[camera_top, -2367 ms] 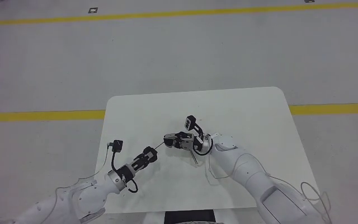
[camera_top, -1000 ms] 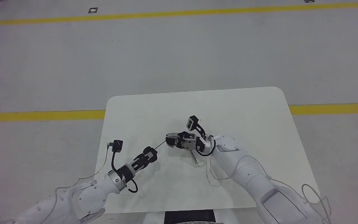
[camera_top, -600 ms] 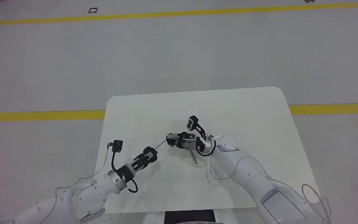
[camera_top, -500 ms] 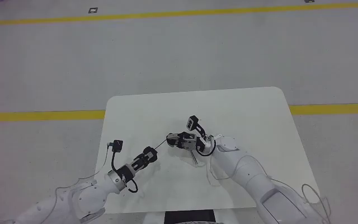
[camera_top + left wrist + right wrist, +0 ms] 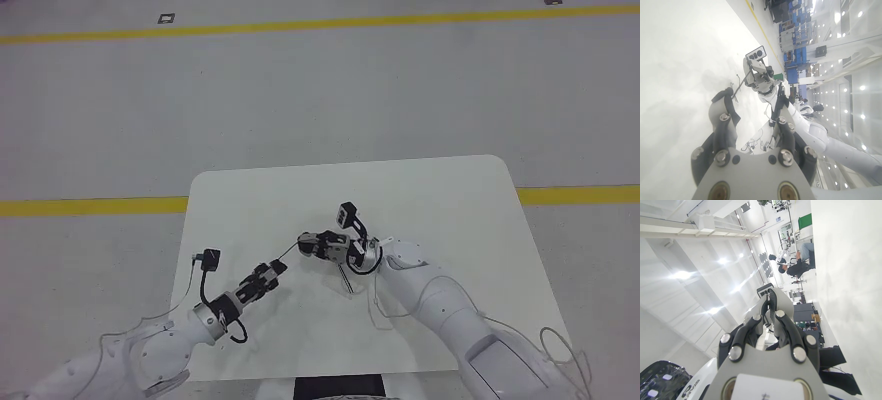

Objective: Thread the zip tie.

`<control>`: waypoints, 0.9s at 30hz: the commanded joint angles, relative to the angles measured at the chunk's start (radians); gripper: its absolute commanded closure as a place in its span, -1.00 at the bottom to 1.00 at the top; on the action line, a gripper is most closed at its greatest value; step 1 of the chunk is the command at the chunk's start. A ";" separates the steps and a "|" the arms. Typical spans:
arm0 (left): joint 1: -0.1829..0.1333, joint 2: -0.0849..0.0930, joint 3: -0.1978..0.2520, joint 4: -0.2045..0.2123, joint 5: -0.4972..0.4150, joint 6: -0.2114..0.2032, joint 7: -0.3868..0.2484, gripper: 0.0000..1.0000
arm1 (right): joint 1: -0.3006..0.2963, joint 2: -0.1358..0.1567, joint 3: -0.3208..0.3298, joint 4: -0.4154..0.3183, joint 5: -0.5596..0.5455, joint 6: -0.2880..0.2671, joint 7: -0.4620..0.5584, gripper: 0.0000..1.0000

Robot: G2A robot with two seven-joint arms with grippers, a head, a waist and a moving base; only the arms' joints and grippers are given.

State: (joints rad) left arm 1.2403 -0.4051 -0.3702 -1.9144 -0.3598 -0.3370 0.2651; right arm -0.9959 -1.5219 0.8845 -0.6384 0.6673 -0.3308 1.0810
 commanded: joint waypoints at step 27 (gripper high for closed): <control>0.048 -0.082 -0.079 0.048 -0.074 -0.003 0.012 0.16 | -0.061 0.003 0.020 -0.125 0.017 0.113 -0.059 1.00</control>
State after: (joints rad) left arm 1.2853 -0.4848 -0.4450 -1.8684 -0.4344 -0.3400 0.2796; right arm -1.0560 -1.5188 0.9043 -0.7625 0.6849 -0.2190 1.0225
